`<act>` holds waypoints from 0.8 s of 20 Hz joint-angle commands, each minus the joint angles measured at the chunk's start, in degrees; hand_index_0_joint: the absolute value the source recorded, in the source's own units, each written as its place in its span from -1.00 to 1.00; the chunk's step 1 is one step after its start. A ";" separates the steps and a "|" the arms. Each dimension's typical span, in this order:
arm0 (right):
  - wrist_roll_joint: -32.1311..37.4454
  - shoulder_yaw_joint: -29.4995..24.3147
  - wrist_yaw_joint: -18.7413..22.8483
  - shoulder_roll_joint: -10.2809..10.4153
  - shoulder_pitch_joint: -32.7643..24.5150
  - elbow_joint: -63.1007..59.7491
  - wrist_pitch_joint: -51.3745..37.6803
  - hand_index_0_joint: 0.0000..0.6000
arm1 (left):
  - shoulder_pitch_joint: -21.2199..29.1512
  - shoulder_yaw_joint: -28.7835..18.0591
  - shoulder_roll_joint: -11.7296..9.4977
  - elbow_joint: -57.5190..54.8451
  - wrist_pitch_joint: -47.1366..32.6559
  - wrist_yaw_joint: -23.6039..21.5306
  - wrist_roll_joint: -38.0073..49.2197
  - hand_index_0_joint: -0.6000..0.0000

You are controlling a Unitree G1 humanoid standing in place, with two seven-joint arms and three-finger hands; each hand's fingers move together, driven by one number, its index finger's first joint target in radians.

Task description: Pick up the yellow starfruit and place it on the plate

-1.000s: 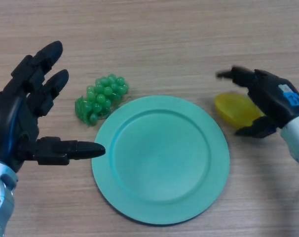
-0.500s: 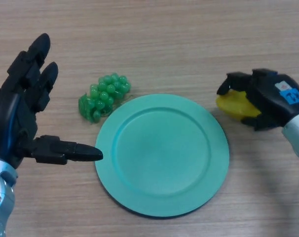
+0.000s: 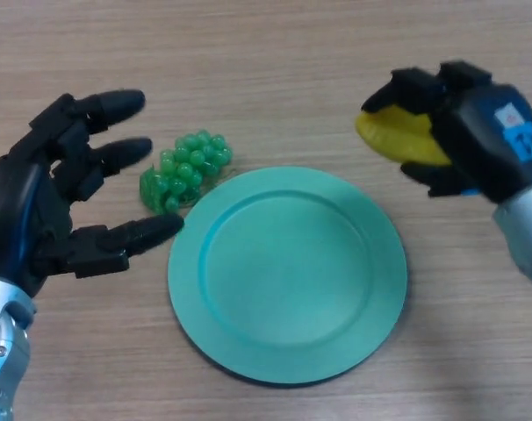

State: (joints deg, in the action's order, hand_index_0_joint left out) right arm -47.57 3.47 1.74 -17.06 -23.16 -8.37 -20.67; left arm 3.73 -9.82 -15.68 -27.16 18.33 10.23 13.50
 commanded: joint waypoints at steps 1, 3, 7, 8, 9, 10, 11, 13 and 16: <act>2.89 -2.31 0.14 0.27 -1.61 6.98 -1.75 1.00 | 2.01 -2.78 -2.12 -4.48 -5.96 0.96 3.10 1.00; 1.94 -0.44 -2.04 1.88 1.51 10.62 -0.57 1.00 | 1.74 -3.10 -2.30 -5.05 -5.83 0.84 3.12 1.00; 18.10 7.51 -8.39 5.91 9.24 21.23 13.63 1.00 | 0.51 -4.73 -2.24 -6.13 -7.16 0.03 3.78 1.00; 24.69 11.34 -6.62 6.07 10.64 22.93 17.60 1.00 | 0.47 -5.16 -2.42 -6.25 -7.05 -0.27 3.36 1.00; 25.84 12.39 -5.89 6.11 10.96 22.91 18.32 1.00 | 0.41 -5.27 -2.51 -6.39 -6.92 -0.34 3.10 1.00; 26.93 14.38 -5.20 6.15 11.09 21.53 18.69 1.00 | 0.23 -5.39 -2.40 -6.45 -7.33 -0.71 2.17 1.00; 27.53 15.28 -5.01 6.16 11.28 20.35 18.50 1.00 | 0.14 -5.37 -2.32 -6.52 -7.41 -0.79 2.02 1.00; 23.86 15.96 -5.10 6.17 10.88 16.42 16.08 1.00 | -0.51 -5.71 -1.89 -6.61 -8.87 -1.27 1.92 1.00; 23.72 15.28 -3.58 6.18 9.96 16.53 19.32 1.00 | -1.34 -6.58 -1.82 -7.90 -7.61 -2.11 2.69 1.00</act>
State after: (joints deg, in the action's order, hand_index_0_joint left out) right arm -24.75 21.09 -6.22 -11.19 -10.05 4.15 3.05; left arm 1.11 -12.67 -15.66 -31.33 18.31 9.03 15.05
